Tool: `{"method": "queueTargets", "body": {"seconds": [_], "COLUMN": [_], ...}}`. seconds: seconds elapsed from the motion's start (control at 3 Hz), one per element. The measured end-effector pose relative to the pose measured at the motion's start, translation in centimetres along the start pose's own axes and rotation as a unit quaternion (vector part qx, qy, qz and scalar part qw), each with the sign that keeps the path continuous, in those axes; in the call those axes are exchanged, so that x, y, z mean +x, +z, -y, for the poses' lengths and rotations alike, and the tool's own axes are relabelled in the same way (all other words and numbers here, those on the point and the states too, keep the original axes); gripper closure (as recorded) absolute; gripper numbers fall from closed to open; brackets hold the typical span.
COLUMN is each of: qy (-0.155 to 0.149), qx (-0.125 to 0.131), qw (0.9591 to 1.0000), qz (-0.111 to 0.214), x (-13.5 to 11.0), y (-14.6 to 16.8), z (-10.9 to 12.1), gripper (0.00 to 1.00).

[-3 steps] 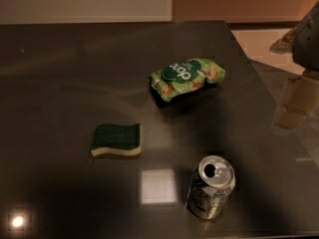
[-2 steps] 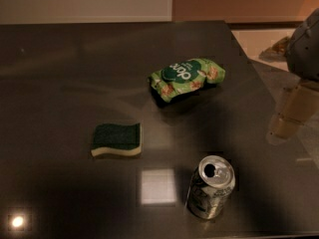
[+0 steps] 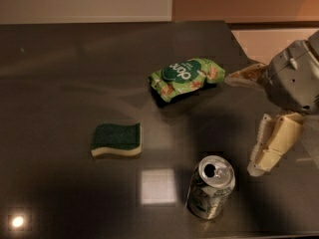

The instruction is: Pick 7up can

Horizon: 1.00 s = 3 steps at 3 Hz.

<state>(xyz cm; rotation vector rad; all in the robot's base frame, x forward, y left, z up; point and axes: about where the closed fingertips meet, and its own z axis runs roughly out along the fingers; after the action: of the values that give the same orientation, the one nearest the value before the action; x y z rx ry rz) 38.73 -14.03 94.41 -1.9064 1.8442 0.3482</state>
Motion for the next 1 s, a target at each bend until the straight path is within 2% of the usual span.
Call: {"method": "queueTargets", "body": {"seconds": [0.33,0.67,1.0], "qy": [-0.03,-0.059,-0.084], "qx": [-0.043,-0.092,-0.122], "qw": [0.9977,0.992,0.9868], "qz": [0.043,0.064,0.064], "x": [-1.3,-1.9,-1.9], "y": [1.4,2.7,4.1], "z": [-2.2,-4.1,-5.6], "gripper": [0.0,0.0,0.0]}}
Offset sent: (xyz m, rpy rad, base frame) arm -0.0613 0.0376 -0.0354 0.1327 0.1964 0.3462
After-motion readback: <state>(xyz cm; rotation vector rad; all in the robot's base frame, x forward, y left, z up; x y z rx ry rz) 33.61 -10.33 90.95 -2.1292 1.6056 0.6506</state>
